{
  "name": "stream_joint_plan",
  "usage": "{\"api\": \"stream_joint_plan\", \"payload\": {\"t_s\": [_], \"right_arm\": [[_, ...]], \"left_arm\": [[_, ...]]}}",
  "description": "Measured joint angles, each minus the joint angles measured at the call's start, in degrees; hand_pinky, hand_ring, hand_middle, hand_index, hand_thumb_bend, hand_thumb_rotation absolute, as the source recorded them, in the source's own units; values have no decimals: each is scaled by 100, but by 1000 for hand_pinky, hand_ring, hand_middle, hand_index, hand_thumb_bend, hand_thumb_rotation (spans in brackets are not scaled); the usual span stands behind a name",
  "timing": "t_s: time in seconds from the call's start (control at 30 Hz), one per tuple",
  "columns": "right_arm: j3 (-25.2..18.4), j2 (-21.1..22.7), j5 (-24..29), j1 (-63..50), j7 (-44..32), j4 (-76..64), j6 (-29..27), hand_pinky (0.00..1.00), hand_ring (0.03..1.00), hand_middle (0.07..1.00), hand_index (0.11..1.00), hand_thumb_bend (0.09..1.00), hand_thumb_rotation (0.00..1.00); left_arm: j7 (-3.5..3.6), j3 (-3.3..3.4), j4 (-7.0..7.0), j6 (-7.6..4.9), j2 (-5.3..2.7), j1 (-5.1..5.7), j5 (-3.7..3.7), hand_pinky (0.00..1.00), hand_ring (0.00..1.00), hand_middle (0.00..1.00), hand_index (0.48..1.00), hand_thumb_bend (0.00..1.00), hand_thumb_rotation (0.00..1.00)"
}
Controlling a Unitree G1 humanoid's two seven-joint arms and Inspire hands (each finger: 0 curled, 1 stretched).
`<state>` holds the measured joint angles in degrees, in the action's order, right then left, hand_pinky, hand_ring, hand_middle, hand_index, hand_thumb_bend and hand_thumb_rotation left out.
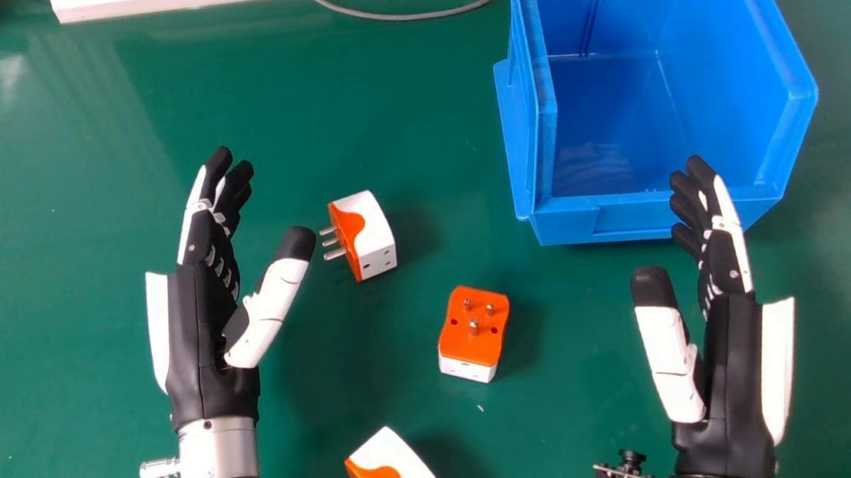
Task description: Pick all objects and put in blue box
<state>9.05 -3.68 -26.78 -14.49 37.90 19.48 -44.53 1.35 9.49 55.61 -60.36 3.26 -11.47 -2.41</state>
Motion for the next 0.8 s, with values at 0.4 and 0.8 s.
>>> {"api": "stream_joint_plan", "payload": {"t_s": [0.4,0.8], "right_arm": [[6,1,-5,-1,5,0,0,835,875,875,892,511,1000],[63,13,-4,-15,-254,-4,18,830,867,873,900,558,1000]], "left_arm": [[-14,3,0,-1,-1,1,3,960,912,896,904,875,586],[-27,4,0,-1,-1,5,11,951,906,895,901,881,588]]}}
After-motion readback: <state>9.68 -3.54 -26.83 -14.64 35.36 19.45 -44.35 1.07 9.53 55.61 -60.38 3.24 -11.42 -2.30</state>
